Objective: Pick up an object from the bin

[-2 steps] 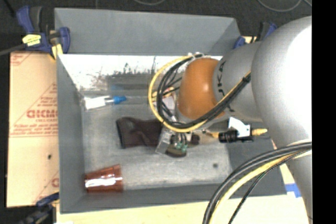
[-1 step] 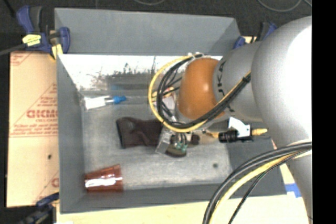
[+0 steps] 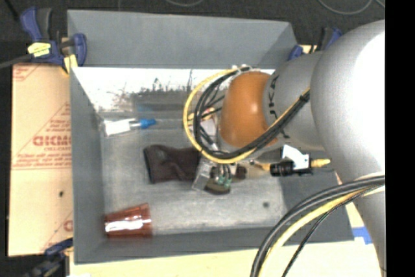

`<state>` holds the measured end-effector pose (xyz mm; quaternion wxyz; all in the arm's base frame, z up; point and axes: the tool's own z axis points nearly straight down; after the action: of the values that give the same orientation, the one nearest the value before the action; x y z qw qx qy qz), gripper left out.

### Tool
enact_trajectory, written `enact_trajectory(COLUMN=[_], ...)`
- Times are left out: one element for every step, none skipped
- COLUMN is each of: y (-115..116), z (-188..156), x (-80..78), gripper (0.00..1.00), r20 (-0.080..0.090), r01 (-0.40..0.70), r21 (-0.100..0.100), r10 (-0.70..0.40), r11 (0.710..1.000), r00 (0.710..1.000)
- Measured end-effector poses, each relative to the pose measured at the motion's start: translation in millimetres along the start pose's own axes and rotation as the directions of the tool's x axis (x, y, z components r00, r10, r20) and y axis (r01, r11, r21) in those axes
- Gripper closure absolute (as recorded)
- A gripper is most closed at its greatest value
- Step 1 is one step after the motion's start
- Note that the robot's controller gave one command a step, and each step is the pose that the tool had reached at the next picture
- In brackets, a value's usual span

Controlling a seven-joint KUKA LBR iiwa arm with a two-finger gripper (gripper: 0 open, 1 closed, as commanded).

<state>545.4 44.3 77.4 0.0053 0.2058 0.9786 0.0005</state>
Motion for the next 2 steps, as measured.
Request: enact_trajectory(y=[0.0,0.0], z=[0.0,0.0], x=[0.0,0.0], gripper=[1.0,1.0], r20=[0.0,0.0], r01=[0.001,0.001], r21=[0.0,0.0], r10=[-0.001,-0.001], r11=[1.0,1.0], r00=[1.0,1.0])
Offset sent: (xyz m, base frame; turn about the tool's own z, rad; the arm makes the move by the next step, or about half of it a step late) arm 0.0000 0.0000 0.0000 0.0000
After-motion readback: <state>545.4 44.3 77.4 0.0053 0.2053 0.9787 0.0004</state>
